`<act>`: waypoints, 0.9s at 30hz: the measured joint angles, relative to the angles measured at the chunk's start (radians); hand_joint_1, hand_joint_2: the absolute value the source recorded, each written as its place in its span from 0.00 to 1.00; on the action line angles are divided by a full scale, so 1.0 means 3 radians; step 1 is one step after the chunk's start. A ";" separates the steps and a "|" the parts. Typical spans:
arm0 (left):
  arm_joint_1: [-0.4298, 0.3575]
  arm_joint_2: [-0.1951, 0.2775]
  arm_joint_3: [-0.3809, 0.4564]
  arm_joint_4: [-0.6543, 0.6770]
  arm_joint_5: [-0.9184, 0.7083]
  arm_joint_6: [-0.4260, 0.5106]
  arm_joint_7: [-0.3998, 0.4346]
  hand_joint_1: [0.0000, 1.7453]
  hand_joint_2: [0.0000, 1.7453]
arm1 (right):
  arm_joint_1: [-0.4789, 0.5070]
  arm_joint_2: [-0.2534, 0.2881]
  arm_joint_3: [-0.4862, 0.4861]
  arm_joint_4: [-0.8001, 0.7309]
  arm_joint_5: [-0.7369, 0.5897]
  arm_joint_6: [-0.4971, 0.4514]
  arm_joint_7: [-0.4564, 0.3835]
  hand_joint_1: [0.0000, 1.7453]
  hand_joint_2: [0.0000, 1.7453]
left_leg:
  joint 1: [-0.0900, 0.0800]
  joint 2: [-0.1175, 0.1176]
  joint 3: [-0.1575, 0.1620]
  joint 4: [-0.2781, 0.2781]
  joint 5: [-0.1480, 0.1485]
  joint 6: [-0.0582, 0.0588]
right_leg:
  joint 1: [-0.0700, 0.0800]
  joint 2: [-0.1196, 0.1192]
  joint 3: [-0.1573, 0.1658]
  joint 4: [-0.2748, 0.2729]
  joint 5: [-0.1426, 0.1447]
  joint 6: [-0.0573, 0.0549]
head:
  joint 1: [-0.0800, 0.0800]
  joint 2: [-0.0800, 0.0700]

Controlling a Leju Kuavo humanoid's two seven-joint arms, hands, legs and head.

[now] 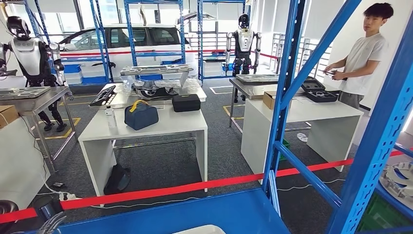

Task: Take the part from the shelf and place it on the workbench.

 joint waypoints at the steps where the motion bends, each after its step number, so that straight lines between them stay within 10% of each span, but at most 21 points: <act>1: -0.0005 -0.0023 -0.0015 0.0002 -0.0085 0.0155 0.0042 0.00 1.00 | 0.0001 0.0003 0.0000 0.0000 0.0008 0.0000 0.0000 0.00 0.00 | 0.0000 0.0001 0.0000 0.0000 0.0000 0.0000 | 0.0000 0.0001 0.0000 0.0000 0.0000 0.0000 | 0.0000 0.0000; 15: -0.0077 -0.0022 -0.0158 0.0162 -0.0284 0.0497 0.0120 0.00 1.00 | 0.0002 0.0011 -0.0004 0.0000 0.0030 -0.0001 -0.0003 0.00 0.00 | 0.0000 0.0001 0.0000 0.0000 0.0000 0.0000 | 0.0000 0.0000 0.0000 0.0000 0.0000 0.0000 | 0.0000 -0.0001; 19: -0.0186 0.0009 -0.0204 0.0356 -0.0381 0.0559 0.0261 0.00 0.00 | 0.0003 0.0011 -0.0006 0.0000 0.0039 0.0004 0.0000 0.00 0.00 | 0.0000 0.0001 0.0000 0.0000 0.0000 0.0000 | 0.0000 0.0000 0.0000 0.0001 0.0000 0.0000 | 0.0000 0.0000; 27: -0.0472 0.0074 -0.0225 0.0852 -0.0250 0.0524 0.0333 0.00 0.00 | 0.0002 0.0011 -0.0011 0.0000 0.0070 0.0005 0.0012 0.00 0.00 | 0.0000 0.0001 0.0000 0.0000 0.0000 0.0000 | 0.0000 0.0000 0.0000 0.0001 0.0000 0.0000 | 0.0000 0.0000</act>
